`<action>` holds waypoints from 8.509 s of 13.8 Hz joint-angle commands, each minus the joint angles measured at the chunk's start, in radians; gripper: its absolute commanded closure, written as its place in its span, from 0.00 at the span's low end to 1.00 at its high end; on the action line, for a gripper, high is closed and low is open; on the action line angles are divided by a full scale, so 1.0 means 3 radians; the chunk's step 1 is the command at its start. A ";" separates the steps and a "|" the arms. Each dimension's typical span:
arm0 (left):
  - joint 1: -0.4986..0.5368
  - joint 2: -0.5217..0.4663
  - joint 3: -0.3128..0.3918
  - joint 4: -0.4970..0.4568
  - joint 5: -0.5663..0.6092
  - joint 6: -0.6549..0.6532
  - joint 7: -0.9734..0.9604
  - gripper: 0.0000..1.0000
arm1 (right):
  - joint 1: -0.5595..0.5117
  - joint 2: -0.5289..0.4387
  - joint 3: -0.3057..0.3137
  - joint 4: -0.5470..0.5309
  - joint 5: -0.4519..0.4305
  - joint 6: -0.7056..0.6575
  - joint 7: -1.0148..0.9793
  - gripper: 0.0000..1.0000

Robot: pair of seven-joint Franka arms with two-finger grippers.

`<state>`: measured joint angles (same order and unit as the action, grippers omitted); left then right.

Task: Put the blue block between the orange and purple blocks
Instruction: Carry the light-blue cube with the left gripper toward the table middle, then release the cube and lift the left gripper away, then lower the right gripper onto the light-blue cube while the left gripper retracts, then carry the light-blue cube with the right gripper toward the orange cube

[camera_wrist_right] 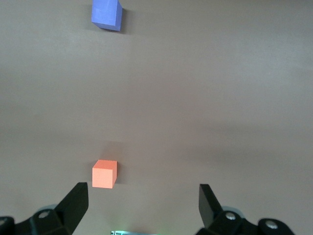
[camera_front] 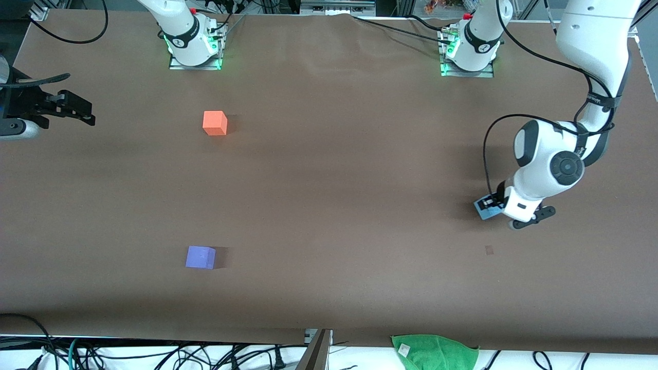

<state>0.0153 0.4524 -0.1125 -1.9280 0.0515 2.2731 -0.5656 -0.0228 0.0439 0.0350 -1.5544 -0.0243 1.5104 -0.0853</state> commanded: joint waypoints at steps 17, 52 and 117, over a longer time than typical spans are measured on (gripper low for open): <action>-0.2541 0.1196 -0.0239 0.1968 -0.0131 -0.0225 -0.3795 0.73 | -0.0011 0.0058 -0.0004 0.0088 0.0009 -0.0029 -0.0017 0.00; 0.0019 -0.0996 -0.0106 0.0542 0.0145 -0.1272 0.0390 0.00 | 0.1420 0.1019 0.0032 -0.0014 0.0025 0.0768 0.2400 0.00; 0.0557 -0.1585 0.0043 0.0424 -0.0105 -0.1738 0.2023 0.00 | 0.1861 0.1045 -0.1108 -0.1486 0.0608 0.2354 0.0985 0.52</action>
<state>0.1785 0.0007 -0.0945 -1.7866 -0.0010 1.7606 0.0255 0.5424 0.4009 -0.2918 -1.9285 0.1194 2.1929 0.2762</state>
